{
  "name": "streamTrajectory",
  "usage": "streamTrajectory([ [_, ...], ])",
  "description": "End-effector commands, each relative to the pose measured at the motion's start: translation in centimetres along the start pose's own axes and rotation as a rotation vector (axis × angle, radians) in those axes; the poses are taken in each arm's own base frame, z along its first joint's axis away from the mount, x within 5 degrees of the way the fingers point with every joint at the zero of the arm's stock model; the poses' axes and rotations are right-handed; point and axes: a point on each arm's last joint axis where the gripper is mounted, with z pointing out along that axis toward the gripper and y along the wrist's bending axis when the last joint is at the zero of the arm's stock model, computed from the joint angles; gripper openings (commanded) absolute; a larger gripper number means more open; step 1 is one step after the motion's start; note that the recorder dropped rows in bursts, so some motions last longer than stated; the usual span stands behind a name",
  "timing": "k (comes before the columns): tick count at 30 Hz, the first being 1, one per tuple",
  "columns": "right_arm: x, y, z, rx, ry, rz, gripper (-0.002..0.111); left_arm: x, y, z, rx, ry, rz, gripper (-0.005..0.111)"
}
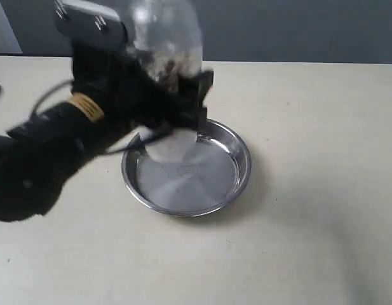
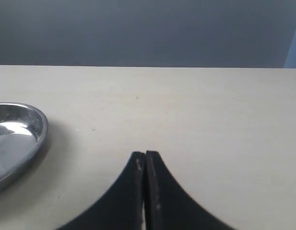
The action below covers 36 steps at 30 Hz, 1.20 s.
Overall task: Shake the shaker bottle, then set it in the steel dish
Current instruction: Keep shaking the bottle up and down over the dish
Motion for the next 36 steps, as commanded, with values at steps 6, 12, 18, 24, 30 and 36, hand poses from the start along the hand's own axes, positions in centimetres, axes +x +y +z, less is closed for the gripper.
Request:
streamTrajectory([
  [6,-0.1,0.0,0.0,-0.001,-0.016,-0.002,-0.001,0.0,-0.4,0.3,0.02,0.055,0.015,0.0],
  [12,-0.1,0.0,0.0,-0.001,-0.015,-0.002,-0.001,-6.0,-3.7,-2.1,0.185,-0.332,0.157,0.0],
  [18,-0.1,0.0,0.0,-0.001,-0.015,-0.002,-0.001,1.2,-0.6,1.1,-0.052,0.061,0.005,0.0],
  [24,-0.1,0.0,0.0,-0.001,-0.015,-0.002,-0.001,-7.5,-3.2,-1.7,0.123,-0.236,0.155,0.0],
  [30,-0.1,0.0,0.0,-0.001,-0.015,-0.002,-0.001,-0.7,-0.8,0.7,-0.021,0.039,-0.05,0.0],
  [36,-0.1,0.0,0.0,-0.001,-0.015,-0.002,-0.001,-1.4,-0.9,-0.2,0.0,-0.003,0.066,0.0],
])
